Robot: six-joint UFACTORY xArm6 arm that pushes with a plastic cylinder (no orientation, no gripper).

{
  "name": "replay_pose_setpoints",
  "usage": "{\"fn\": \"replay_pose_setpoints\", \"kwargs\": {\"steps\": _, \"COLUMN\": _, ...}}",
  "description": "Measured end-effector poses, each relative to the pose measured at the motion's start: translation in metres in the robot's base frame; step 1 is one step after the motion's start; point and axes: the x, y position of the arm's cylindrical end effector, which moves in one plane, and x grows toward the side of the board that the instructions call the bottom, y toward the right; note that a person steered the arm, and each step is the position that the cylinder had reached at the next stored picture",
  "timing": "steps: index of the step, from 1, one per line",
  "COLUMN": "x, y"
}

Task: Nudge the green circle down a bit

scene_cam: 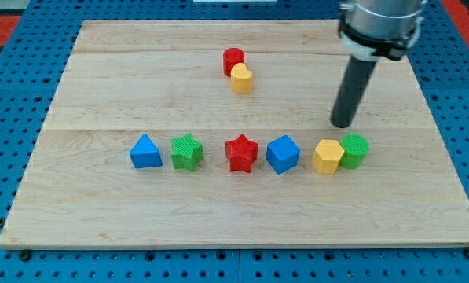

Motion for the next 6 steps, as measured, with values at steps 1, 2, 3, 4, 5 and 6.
{"fn": "replay_pose_setpoints", "kwargs": {"steps": 1, "x": 0.012, "y": -0.017}}
{"fn": "replay_pose_setpoints", "kwargs": {"steps": 2, "x": 0.021, "y": -0.006}}
{"fn": "replay_pose_setpoints", "kwargs": {"steps": 3, "x": 0.024, "y": 0.002}}
{"fn": "replay_pose_setpoints", "kwargs": {"steps": 4, "x": 0.024, "y": 0.005}}
{"fn": "replay_pose_setpoints", "kwargs": {"steps": 5, "x": 0.028, "y": 0.009}}
{"fn": "replay_pose_setpoints", "kwargs": {"steps": 6, "x": 0.034, "y": 0.018}}
